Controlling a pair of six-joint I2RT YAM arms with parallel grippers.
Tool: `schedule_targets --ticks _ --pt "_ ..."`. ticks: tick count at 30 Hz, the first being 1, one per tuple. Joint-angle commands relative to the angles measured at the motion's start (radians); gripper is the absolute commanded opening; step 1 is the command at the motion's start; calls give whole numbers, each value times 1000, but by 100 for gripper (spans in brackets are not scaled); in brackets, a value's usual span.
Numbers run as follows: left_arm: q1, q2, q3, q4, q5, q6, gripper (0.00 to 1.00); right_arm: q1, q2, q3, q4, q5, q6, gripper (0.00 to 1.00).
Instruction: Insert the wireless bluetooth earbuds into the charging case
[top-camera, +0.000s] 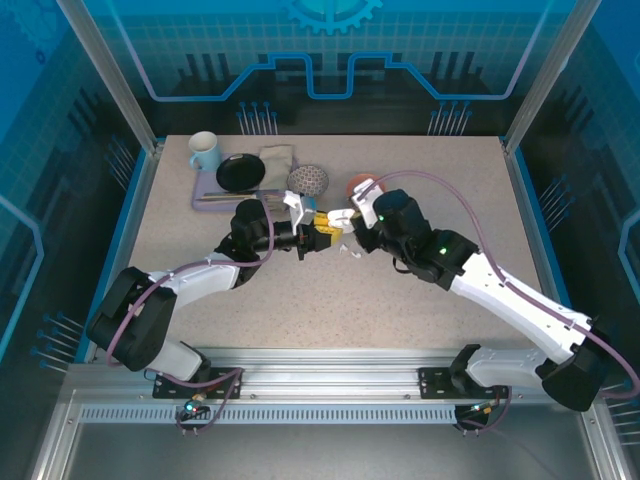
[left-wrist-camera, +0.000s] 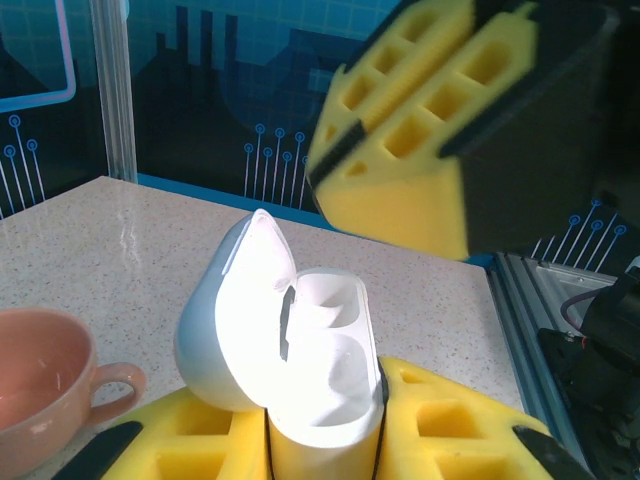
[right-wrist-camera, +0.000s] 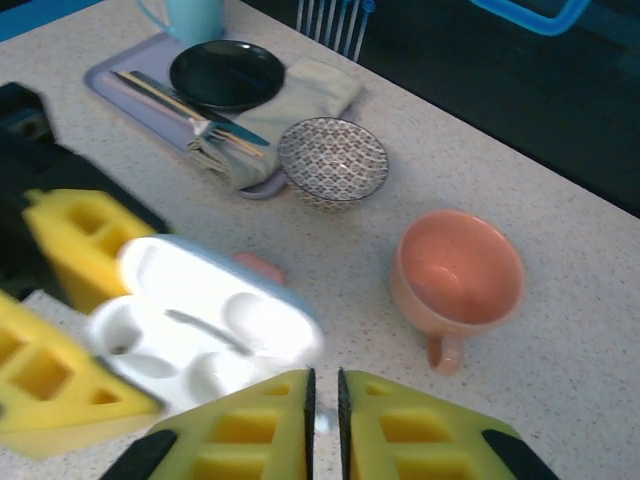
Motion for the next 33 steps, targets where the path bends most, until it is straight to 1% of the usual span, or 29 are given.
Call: schedule_targets --ticks 1,2,4,5,7,8,9,13,18,21,25,29,33 --pt "-3 -31 -10 41 -22 16 0 -84 -44 31 -55 -79 125 19" --pt "-3 -37 -17 42 -27 20 0 -114 -51 26 -70 -95 164 22" --pt "-1 -48 -32 47 -41 21 0 -178 -53 7 -104 -135 248 32" --pt "-1 -52 -38 49 -51 20 0 -202 -50 -11 -112 -153 274 34" --pt "1 -63 -51 54 -67 18 0 -225 -28 -50 -121 -171 330 44" --pt "3 -70 -57 53 -80 19 0 -235 -12 -72 -118 -185 362 47" --pt "4 -76 -61 51 -89 17 0 -237 6 -88 -115 -192 386 50" --pt "21 -105 -80 40 -113 17 0 -227 124 -126 -98 -224 502 55" --pt "36 -139 -105 44 -145 9 0 -194 294 -114 -12 -275 547 56" --pt "41 -158 -113 31 -154 9 0 -169 411 -46 3 -303 516 56" --pt "43 -183 -130 23 -168 8 0 -146 550 60 -38 -304 433 55" --pt "45 -211 -141 16 -184 12 0 -146 618 106 -43 -284 402 55" --pt "46 -221 -144 9 -187 15 0 -154 682 146 -44 -304 388 54"
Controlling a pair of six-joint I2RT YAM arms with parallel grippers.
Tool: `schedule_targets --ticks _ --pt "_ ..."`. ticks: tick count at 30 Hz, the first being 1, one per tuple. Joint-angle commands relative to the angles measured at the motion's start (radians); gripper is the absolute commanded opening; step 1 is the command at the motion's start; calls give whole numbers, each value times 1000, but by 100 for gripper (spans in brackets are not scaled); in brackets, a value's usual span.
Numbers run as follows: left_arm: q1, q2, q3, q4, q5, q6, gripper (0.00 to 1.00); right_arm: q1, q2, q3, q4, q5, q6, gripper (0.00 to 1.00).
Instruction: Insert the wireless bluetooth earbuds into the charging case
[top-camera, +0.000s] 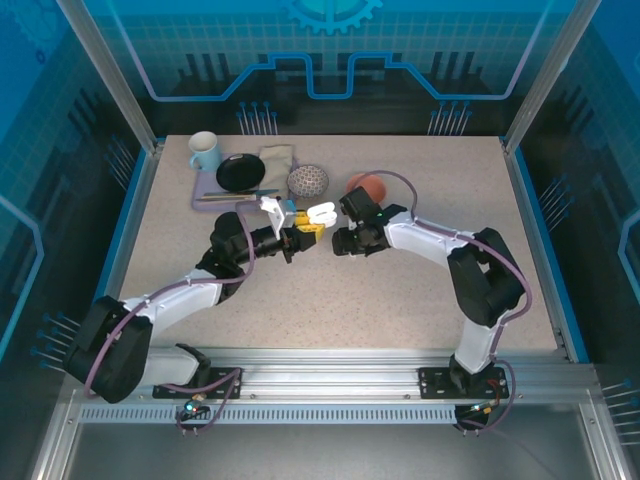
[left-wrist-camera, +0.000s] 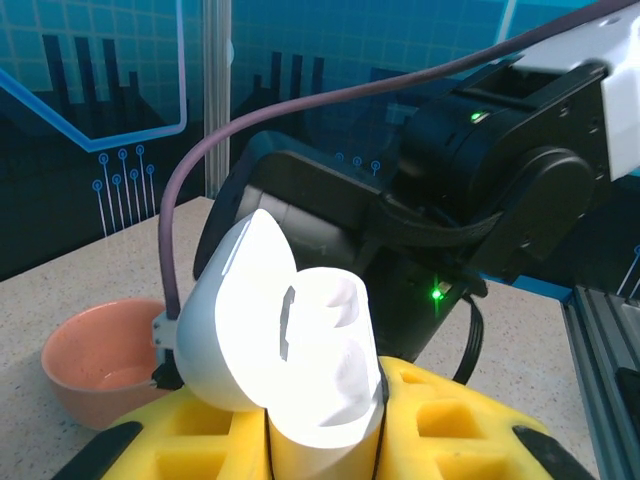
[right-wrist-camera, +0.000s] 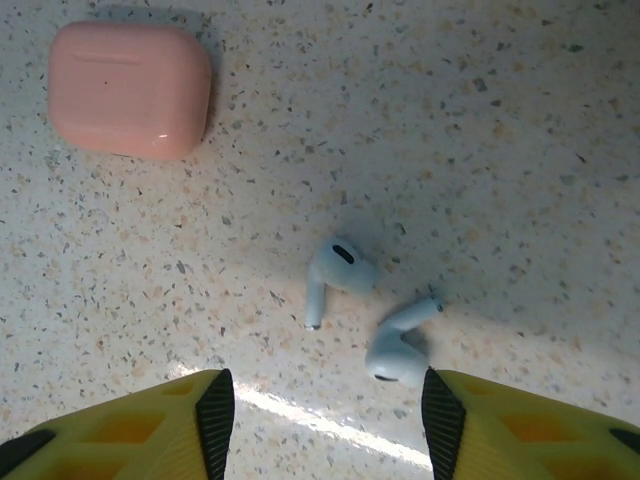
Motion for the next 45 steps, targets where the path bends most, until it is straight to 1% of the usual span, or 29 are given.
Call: schedule_targets --ticks 1,5,12,17,22,26,30,38,42,45 --pt "9 -28 -10 9 -19 15 0 -6 63 52 -14 -18 -36 54" --pt "9 -25 -5 6 -19 17 0 -12 102 62 -11 -7 -45 54" --pt "10 -10 -1 15 -19 13 0 -41 99 15 3 -35 -51 52" --pt "9 2 3 27 -20 7 0 -65 40 -67 17 -29 -45 49" --pt "9 10 4 40 -19 0 0 -80 -26 -123 -17 38 -22 45" --pt "9 15 6 46 -16 -7 0 -80 -89 -152 -9 58 9 45" --pt "9 16 8 48 -15 -11 0 -71 -105 -122 -9 96 37 46" --pt "9 20 14 49 -18 -16 0 -29 17 21 -74 112 30 46" --pt "9 18 13 49 -20 -10 0 -5 42 33 -111 157 42 46" --pt "9 18 14 49 -17 -9 0 0 49 22 -121 169 53 45"
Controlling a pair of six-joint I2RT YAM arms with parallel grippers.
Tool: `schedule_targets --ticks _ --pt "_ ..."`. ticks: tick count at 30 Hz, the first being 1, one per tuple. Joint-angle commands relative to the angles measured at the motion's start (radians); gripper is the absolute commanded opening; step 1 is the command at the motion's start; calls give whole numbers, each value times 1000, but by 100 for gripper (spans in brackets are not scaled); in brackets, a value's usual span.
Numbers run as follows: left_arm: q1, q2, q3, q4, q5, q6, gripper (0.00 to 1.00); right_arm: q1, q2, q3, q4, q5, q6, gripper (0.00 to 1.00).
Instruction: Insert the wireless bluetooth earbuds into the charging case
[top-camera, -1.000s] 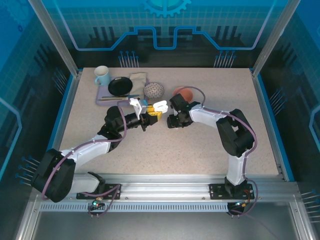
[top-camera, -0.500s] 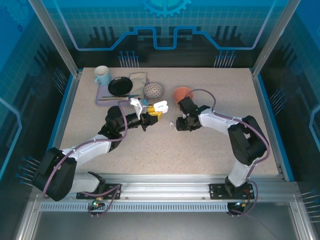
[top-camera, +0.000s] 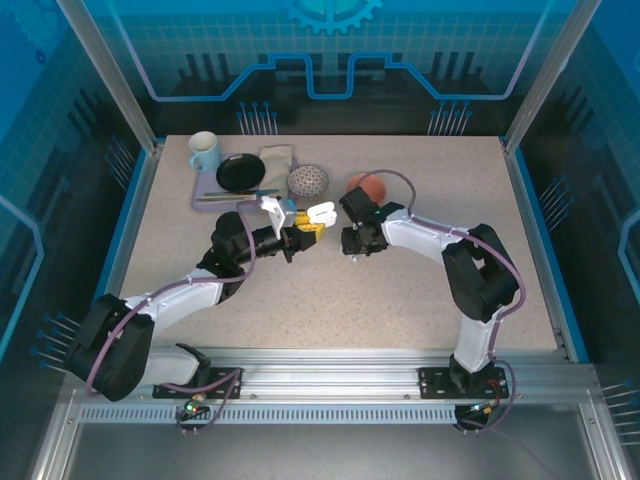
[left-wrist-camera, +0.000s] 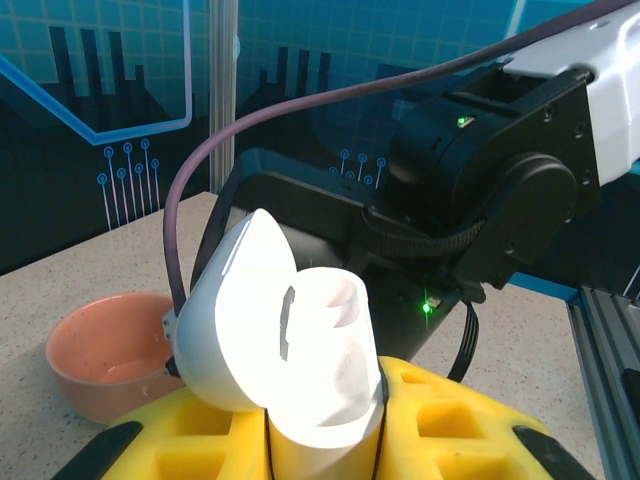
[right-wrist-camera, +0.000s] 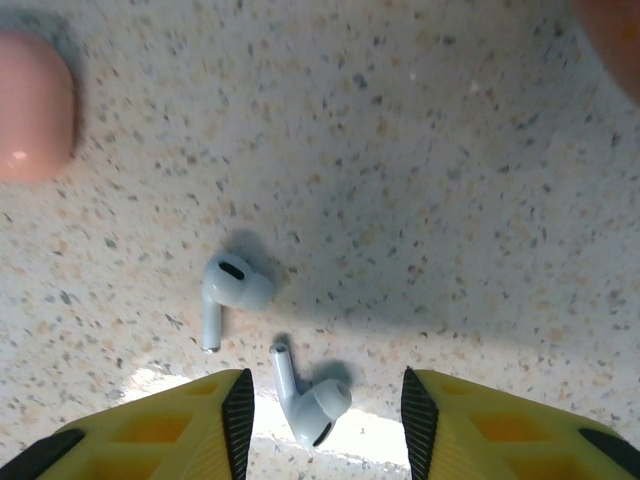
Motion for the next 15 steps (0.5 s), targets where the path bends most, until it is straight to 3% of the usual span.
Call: schedule_targets --ticks 1,15 --pt "9 4 14 48 -11 -6 0 8 18 2 -53 43 22 45" --pt "9 -2 6 57 -12 -13 0 -17 -24 -89 -87 98 -25 44"
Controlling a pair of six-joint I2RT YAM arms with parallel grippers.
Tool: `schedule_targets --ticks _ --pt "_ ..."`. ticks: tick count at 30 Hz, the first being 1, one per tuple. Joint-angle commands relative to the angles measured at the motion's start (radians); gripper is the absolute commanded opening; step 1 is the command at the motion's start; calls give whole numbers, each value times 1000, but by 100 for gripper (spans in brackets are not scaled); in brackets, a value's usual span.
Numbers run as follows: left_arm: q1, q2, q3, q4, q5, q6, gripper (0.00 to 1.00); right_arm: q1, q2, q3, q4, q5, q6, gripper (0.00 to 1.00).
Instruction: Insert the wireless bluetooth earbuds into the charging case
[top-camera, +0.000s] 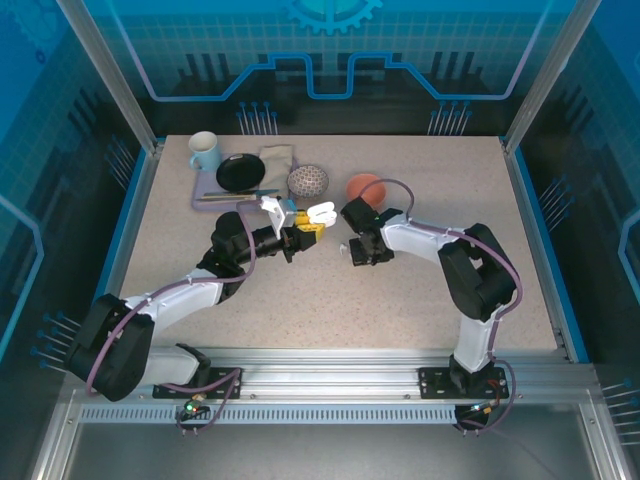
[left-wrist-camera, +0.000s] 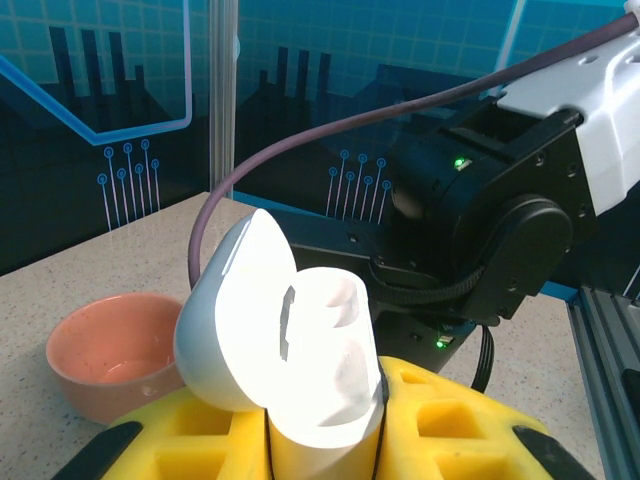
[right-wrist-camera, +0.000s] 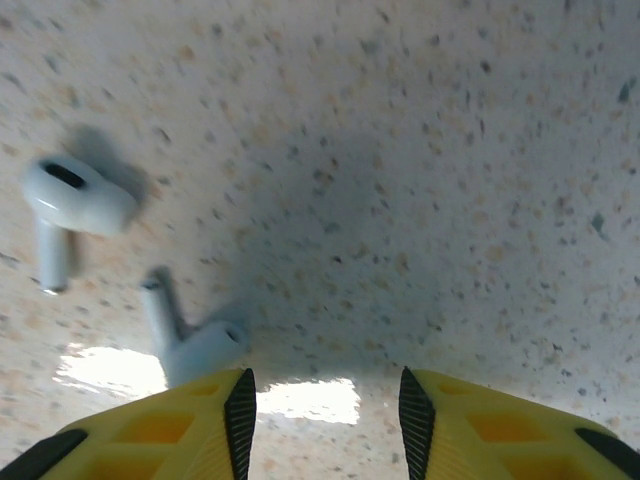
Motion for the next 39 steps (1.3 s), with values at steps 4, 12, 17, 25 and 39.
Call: schedule_targets --ticks 4,12,17,25,39 --pt "9 -5 6 59 -14 -13 0 -26 -76 -45 -10 5 10 44" --pt "9 -13 5 55 -19 -9 0 25 10 83 -16 -7 54 52" --pt "9 -15 5 53 -19 -11 0 22 78 142 -23 15 65 52" --pt "9 -7 5 66 -22 -15 0 8 101 138 -25 43 71 50" --pt "9 6 8 85 -25 -24 0 11 -4 -8 -16 47 36 48"
